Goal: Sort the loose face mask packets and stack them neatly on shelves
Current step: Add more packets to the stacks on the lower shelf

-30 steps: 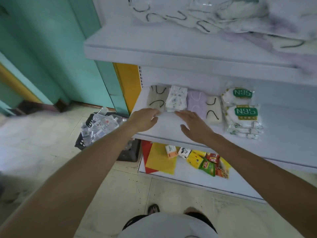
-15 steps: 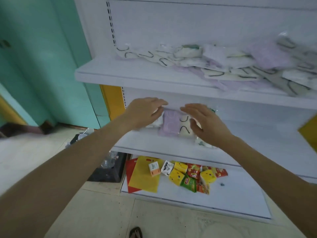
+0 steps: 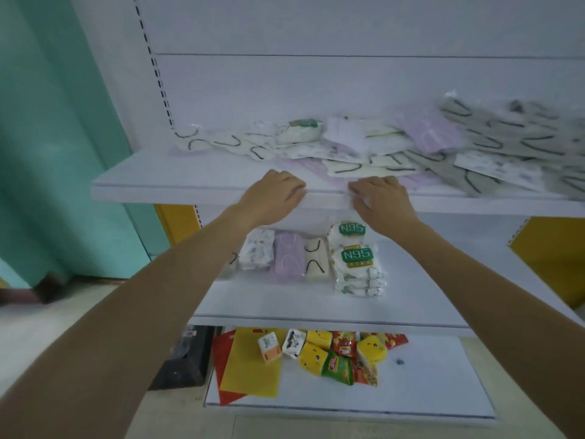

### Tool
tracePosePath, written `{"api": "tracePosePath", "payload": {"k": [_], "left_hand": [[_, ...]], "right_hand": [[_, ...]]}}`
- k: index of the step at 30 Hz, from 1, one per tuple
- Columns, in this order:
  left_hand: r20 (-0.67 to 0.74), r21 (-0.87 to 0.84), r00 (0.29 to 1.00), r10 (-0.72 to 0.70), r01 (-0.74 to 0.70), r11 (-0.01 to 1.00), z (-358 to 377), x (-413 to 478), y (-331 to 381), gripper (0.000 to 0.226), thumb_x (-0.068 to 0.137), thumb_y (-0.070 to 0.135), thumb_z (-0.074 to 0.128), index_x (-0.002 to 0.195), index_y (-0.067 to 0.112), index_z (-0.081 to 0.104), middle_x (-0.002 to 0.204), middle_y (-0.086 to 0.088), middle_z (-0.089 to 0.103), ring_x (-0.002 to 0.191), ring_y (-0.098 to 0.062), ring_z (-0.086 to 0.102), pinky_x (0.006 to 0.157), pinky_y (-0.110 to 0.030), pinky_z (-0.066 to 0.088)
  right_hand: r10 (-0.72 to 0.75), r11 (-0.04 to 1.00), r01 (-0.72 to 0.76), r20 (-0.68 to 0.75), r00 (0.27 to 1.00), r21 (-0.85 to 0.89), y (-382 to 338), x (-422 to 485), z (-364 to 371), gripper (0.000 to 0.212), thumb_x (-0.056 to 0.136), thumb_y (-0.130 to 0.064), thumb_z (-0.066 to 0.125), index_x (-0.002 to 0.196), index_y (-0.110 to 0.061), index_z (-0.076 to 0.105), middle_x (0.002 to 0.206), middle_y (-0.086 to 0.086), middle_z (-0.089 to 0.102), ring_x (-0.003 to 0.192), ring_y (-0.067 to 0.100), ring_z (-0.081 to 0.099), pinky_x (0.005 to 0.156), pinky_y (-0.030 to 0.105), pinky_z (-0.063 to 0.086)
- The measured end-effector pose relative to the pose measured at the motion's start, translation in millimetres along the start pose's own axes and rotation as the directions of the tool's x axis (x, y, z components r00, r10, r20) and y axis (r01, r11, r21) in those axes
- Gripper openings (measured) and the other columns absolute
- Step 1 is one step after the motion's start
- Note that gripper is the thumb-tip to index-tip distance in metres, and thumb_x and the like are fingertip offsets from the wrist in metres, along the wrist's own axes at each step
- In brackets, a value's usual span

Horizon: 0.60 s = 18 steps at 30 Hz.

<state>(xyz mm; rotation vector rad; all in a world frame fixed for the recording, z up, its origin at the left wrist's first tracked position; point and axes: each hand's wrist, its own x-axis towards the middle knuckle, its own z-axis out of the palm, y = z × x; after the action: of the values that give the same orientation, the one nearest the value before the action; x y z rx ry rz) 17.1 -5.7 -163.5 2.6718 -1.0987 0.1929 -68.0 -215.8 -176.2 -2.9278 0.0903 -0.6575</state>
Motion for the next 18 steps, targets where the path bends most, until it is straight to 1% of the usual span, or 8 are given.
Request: {"api": "tracePosePath", "payload": {"k": [2, 4, 8, 11, 13, 14, 16, 18], "left_hand": [[-0.064, -0.108, 0.998, -0.007, 0.000, 0.994, -1, 6, -8, 0.037, 0.102, 0.027, 0.033, 0.117, 0.007, 0.060, 0.117, -0.012, 0.062, 0.106, -0.027, 0.051, 0.091, -0.038, 0.041], [-0.088, -0.294, 0.993, -0.081, 0.052, 0.954, -5, 13, -13, 0.034, 0.102, 0.031, 0.035, 0.115, 0.011, 0.059, 0.105, -0.008, 0.065, 0.093, -0.021, 0.056, 0.078, -0.032, 0.043], [0.015, -0.632, 0.979, -0.202, 0.165, 0.757, -15, 31, -17, 0.032, 0.097, 0.043, 0.043, 0.123, 0.025, 0.051, 0.099, 0.006, 0.065, 0.088, -0.009, 0.061, 0.074, -0.019, 0.045], [0.022, -0.697, 0.967, -0.253, 0.196, 0.690, -17, 42, -16, 0.036, 0.092, 0.024, 0.057, 0.128, 0.018, 0.050, 0.084, 0.005, 0.058, 0.065, 0.002, 0.057, 0.054, -0.009, 0.043], [0.021, -0.720, 0.956, -0.291, 0.216, 0.659, -17, 47, -13, 0.039, 0.088, 0.004, 0.054, 0.127, 0.012, 0.051, 0.071, 0.001, 0.051, 0.052, -0.001, 0.052, 0.045, -0.009, 0.040], [0.035, -0.752, 0.948, -0.316, 0.233, 0.616, -18, 49, -12, 0.041, 0.087, -0.001, 0.051, 0.126, 0.011, 0.053, 0.072, 0.000, 0.050, 0.053, -0.005, 0.051, 0.043, -0.009, 0.040], [0.108, -0.855, 0.917, -0.383, 0.282, 0.435, -26, 54, -7, 0.039, 0.086, -0.003, 0.046, 0.121, 0.013, 0.057, 0.081, 0.000, 0.051, 0.065, -0.008, 0.051, 0.046, -0.010, 0.045], [0.174, -0.936, 0.893, -0.414, 0.281, 0.211, -38, 61, -3, 0.035, 0.087, -0.005, 0.040, 0.108, 0.014, 0.061, 0.085, 0.000, 0.050, 0.071, -0.010, 0.048, 0.050, -0.013, 0.047]], "right_hand": [[-0.076, 0.996, 0.076, -0.020, 0.997, 0.035, -6, 7, 5, 0.031, 0.098, -0.023, 0.044, 0.123, -0.017, 0.060, 0.125, 0.005, 0.060, 0.114, 0.031, 0.047, 0.095, 0.036, 0.033], [-0.104, 0.983, 0.109, -0.043, 0.994, 0.149, -15, 14, 8, 0.029, 0.097, -0.019, 0.045, 0.121, -0.015, 0.063, 0.119, 0.007, 0.063, 0.110, 0.031, 0.051, 0.094, 0.034, 0.036], [-0.086, 0.925, 0.119, -0.107, 0.991, 0.361, -46, 23, 16, 0.030, 0.095, -0.011, 0.047, 0.121, -0.011, 0.062, 0.116, 0.009, 0.065, 0.106, 0.029, 0.055, 0.086, 0.023, 0.035], [-0.143, 0.892, 0.147, -0.041, 0.989, 0.428, -60, 26, 21, 0.029, 0.098, -0.017, 0.045, 0.121, -0.014, 0.062, 0.117, 0.005, 0.065, 0.103, 0.024, 0.056, 0.085, 0.023, 0.036], [-0.156, 0.843, 0.131, 0.005, 0.988, 0.521, -58, 27, 15, 0.030, 0.099, -0.024, 0.042, 0.118, -0.015, 0.063, 0.115, -0.001, 0.064, 0.101, 0.014, 0.056, 0.084, 0.018, 0.038], [-0.132, 0.828, 0.112, -0.003, 0.991, 0.549, -53, 28, 11, 0.030, 0.099, -0.026, 0.041, 0.118, -0.015, 0.063, 0.114, -0.003, 0.063, 0.100, 0.009, 0.054, 0.081, 0.012, 0.037], [-0.044, 0.842, 0.071, -0.065, 0.997, 0.534, -32, 34, 0, 0.030, 0.099, -0.026, 0.043, 0.117, -0.015, 0.063, 0.112, -0.002, 0.062, 0.099, 0.005, 0.051, 0.077, 0.008, 0.032], [0.053, 0.888, 0.003, -0.109, 0.993, 0.459, 1, 43, -9, 0.028, 0.097, -0.021, 0.048, 0.118, -0.011, 0.062, 0.116, 0.005, 0.062, 0.103, 0.012, 0.053, 0.080, 0.013, 0.031]]}}
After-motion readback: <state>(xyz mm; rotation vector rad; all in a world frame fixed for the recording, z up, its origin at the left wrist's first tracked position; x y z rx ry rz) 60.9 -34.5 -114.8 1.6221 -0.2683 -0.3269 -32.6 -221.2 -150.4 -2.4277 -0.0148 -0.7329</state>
